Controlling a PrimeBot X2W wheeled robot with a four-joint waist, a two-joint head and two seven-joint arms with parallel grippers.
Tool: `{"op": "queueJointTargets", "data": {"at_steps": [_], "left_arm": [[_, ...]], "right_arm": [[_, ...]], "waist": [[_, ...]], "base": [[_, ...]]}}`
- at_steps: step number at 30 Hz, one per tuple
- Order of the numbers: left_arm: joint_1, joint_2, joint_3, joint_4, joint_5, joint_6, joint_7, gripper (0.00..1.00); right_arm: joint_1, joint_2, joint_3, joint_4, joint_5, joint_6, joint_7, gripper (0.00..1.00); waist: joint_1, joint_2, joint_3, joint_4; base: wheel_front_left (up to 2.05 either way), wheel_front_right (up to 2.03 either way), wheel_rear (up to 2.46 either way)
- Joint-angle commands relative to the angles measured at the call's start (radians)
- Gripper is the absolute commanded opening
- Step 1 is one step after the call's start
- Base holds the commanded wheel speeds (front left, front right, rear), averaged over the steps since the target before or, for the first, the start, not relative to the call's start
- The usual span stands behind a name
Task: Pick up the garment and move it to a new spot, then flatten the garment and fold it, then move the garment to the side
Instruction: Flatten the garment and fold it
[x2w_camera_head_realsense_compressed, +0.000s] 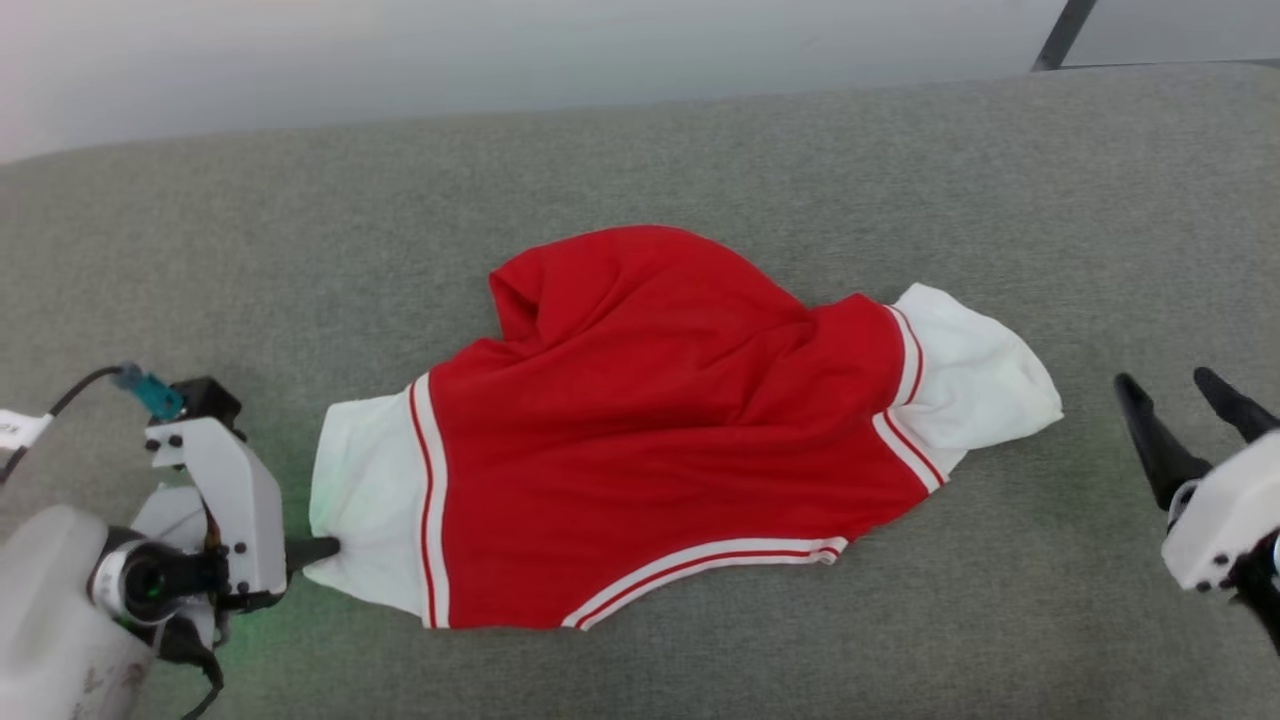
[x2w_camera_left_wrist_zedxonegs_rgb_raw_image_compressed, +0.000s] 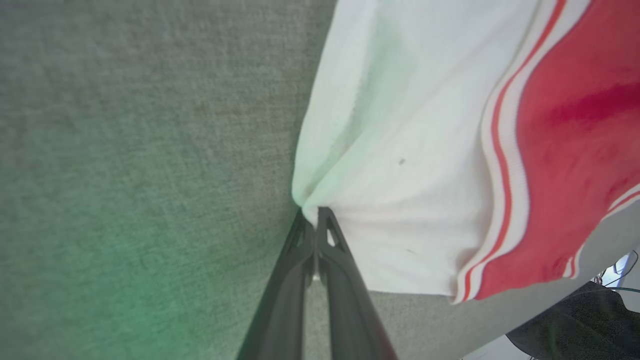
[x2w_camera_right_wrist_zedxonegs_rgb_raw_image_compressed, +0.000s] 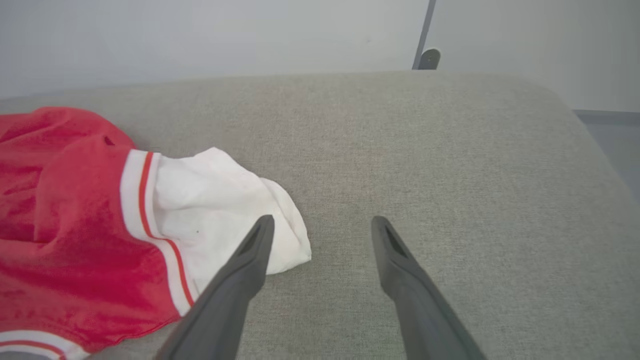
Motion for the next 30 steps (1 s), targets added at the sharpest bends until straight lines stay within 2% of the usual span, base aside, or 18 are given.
{"op": "queueJointTargets", "data": {"at_steps": [1, 5, 9, 14, 21, 22, 23, 30], "left_arm": [[0.005, -0.051, -0.031, 0.022, 0.019, -0.004, -0.014, 0.00], [-0.040, -0.067, -0.036, 0.028, 0.031, -0.018, -0.038, 0.00], [-0.080, -0.089, -0.050, 0.037, 0.043, -0.032, -0.045, 0.00], [-0.125, -0.113, -0.066, 0.049, 0.056, -0.044, -0.056, 0.00], [-0.156, -0.134, -0.081, 0.076, 0.054, -0.054, -0.076, 0.00], [-0.158, -0.135, -0.083, 0.080, 0.053, -0.054, -0.077, 0.00], [-0.161, -0.135, -0.084, 0.084, 0.051, -0.056, -0.079, 0.00], [-0.189, -0.121, -0.094, 0.104, 0.041, -0.061, -0.058, 0.00]], "right_arm": [[-0.035, -0.017, 0.009, 0.010, 0.020, 0.000, 0.067, 1.00], [-0.098, -0.061, 0.041, 0.058, 0.059, 0.000, 0.222, 1.00], [-0.164, -0.097, 0.073, 0.126, 0.093, 0.000, 0.317, 1.00], [-0.228, -0.131, 0.118, 0.212, 0.130, 0.000, 0.386, 1.00], [-0.280, -0.138, 0.190, 0.357, 0.175, 0.000, 0.462, 1.00], [-0.284, -0.138, 0.203, 0.377, 0.183, 0.000, 0.476, 0.76], [-0.290, -0.138, 0.220, 0.393, 0.192, 0.000, 0.489, 0.00], [-0.354, -0.171, 0.246, 0.440, 0.238, 0.000, 0.562, 0.00]], "waist": [[0.0000, 0.0000, 0.013, 0.015], [0.0000, 0.0000, 0.035, 0.040], [0.0000, 0.0000, 0.063, 0.072], [0.0000, 0.0000, 0.102, 0.108], [0.0000, 0.0000, 0.133, 0.135], [0.0000, 0.0000, 0.135, 0.136], [0.0000, 0.0000, 0.137, 0.137], [0.0000, 0.0000, 0.120, 0.135]], "base": [[0.00, 0.00, 0.00], [0.00, 0.00, 0.00], [0.00, 0.00, 0.00], [0.00, 0.00, 0.00], [0.00, 0.00, 0.00], [0.00, 0.00, 0.00], [0.00, 0.00, 0.00], [0.00, 0.00, 0.00]]}}
